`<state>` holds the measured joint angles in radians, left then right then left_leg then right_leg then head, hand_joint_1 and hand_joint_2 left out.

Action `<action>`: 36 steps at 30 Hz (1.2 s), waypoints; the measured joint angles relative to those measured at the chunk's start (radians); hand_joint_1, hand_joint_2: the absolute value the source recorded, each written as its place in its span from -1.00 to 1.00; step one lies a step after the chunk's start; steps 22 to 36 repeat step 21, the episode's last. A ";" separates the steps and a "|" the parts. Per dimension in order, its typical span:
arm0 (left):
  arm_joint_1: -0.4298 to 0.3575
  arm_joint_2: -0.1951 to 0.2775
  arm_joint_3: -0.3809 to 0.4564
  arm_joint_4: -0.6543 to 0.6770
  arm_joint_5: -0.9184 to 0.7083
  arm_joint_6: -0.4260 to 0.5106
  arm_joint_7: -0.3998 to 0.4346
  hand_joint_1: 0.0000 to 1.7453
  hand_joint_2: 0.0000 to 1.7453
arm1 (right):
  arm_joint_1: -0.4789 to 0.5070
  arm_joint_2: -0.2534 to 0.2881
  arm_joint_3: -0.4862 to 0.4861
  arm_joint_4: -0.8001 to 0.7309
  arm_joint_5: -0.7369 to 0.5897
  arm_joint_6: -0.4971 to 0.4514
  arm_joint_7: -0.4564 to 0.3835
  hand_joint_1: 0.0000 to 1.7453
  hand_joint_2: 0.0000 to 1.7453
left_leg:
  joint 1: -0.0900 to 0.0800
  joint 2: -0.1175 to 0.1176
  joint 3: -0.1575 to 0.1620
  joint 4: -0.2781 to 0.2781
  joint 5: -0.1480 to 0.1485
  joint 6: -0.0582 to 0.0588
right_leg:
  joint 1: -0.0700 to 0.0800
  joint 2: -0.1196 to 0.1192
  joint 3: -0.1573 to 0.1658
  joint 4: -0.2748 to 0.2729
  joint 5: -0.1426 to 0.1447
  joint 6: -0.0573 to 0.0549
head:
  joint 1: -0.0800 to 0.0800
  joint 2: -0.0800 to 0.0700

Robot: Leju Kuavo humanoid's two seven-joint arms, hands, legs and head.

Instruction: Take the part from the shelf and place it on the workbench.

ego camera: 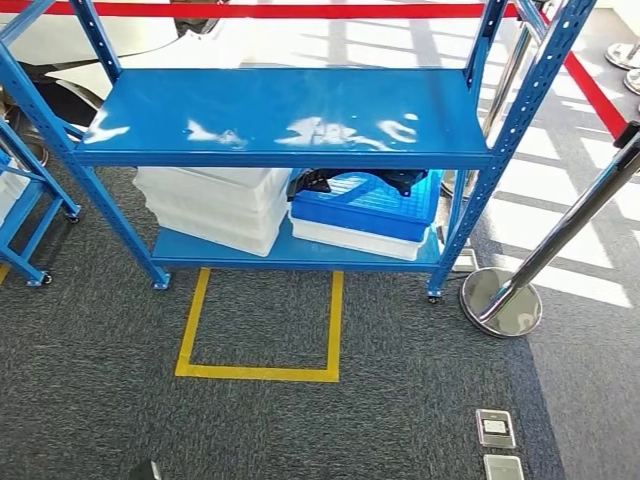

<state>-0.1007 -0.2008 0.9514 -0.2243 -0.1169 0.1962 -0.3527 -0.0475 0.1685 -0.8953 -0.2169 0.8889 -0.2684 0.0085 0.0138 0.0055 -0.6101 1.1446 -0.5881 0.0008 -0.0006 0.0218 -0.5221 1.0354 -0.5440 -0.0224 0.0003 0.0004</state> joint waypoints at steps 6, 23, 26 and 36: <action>-0.003 0.000 0.006 0.000 0.001 0.076 0.042 -1.00 -1.00 | -0.003 0.004 0.000 0.002 0.007 0.002 0.006 -1.00 -1.00 | -0.014 -0.004 0.003 -0.085 0.092 0.015 | 0.000 0.002 0.027 -0.010 -0.029 0.016 | 0.001 0.000; -0.008 -0.002 0.008 0.000 0.000 0.110 0.059 -1.00 -0.33 | -0.004 0.003 0.000 0.002 0.017 0.003 0.025 -1.00 -1.00 | -0.015 -0.004 0.005 -0.085 0.085 0.026 | 0.001 -0.001 0.037 -0.031 -0.028 0.027 | 0.002 0.000; -0.008 -0.002 0.008 0.000 0.000 0.110 0.059 -1.00 -0.33 | -0.004 0.003 0.000 0.002 0.017 0.003 0.025 -1.00 -1.00 | -0.015 -0.004 0.005 -0.085 0.085 0.026 | 0.001 -0.001 0.037 -0.031 -0.028 0.027 | 0.002 0.000; -0.008 -0.002 0.008 0.000 0.000 0.110 0.059 -1.00 -0.33 | -0.004 0.003 0.000 0.002 0.017 0.003 0.025 -1.00 -1.00 | -0.015 -0.004 0.005 -0.085 0.085 0.026 | 0.001 -0.001 0.037 -0.031 -0.028 0.027 | 0.002 0.000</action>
